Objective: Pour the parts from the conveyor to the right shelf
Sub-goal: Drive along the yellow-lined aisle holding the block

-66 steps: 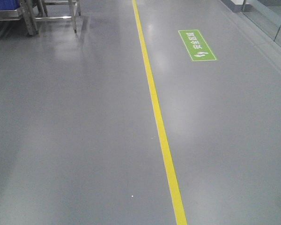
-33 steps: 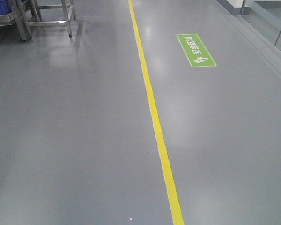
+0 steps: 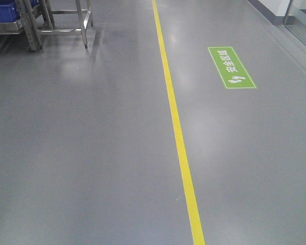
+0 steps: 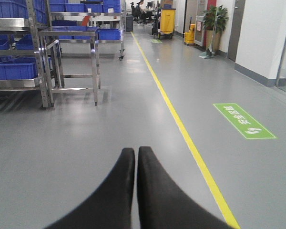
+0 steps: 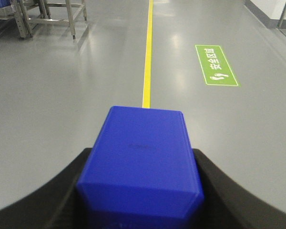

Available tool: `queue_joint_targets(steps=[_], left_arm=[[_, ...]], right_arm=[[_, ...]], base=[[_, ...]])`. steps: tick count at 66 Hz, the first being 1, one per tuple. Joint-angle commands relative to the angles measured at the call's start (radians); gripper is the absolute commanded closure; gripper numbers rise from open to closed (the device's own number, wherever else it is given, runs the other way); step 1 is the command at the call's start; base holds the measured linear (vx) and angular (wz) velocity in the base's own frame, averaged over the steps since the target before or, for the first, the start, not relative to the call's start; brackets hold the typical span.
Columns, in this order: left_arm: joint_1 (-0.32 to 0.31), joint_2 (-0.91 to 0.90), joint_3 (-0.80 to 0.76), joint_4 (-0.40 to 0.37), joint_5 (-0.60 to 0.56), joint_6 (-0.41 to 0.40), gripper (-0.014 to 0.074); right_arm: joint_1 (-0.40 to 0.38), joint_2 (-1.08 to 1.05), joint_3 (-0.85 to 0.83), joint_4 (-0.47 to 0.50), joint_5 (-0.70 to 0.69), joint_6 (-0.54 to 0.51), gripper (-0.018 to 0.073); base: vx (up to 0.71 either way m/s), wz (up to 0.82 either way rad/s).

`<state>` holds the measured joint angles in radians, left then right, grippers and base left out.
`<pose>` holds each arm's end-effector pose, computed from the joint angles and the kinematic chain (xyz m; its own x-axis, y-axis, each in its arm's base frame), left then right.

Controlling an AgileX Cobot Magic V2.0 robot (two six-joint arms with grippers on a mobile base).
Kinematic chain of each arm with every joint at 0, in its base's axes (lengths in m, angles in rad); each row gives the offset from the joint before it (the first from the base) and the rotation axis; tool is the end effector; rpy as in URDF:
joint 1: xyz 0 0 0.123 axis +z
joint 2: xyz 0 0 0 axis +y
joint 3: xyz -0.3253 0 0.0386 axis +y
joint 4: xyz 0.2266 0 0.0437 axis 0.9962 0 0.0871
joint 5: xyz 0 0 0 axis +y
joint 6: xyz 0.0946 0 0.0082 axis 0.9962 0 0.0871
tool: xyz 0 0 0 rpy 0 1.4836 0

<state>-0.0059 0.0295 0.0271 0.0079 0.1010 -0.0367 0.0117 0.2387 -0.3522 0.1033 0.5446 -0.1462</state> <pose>-0.0006 0.0001 0.1952 -0.0705 -0.0284 -0.9971 0.0031 0.9996 -0.0287 0.0025 0.0051 0.2747 -0.3308 -0.0615 -0.9417 -0.0812 0.9960 -0.0365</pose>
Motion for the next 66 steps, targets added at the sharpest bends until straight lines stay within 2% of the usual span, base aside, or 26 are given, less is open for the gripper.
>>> queue_joint_targets(steps=[1, 33, 66], left_arm=[[0.004, 0.017, -0.020, -0.008, -0.079, -0.008, 0.0603], [0.004, 0.017, -0.020, -0.008, -0.079, -0.008, 0.0603], [0.004, 0.017, -0.020, -0.008, -0.079, -0.008, 0.0603]], right_arm=[[-0.005, 0.016, -0.029, 0.000, -0.075, -0.005, 0.0564], [-0.005, 0.016, -0.029, 0.000, -0.075, -0.005, 0.0564], [-0.005, 0.016, -0.029, 0.000, -0.075, -0.005, 0.0564]], base=[[0.53, 0.14], [0.56, 0.11], [0.66, -0.03]])
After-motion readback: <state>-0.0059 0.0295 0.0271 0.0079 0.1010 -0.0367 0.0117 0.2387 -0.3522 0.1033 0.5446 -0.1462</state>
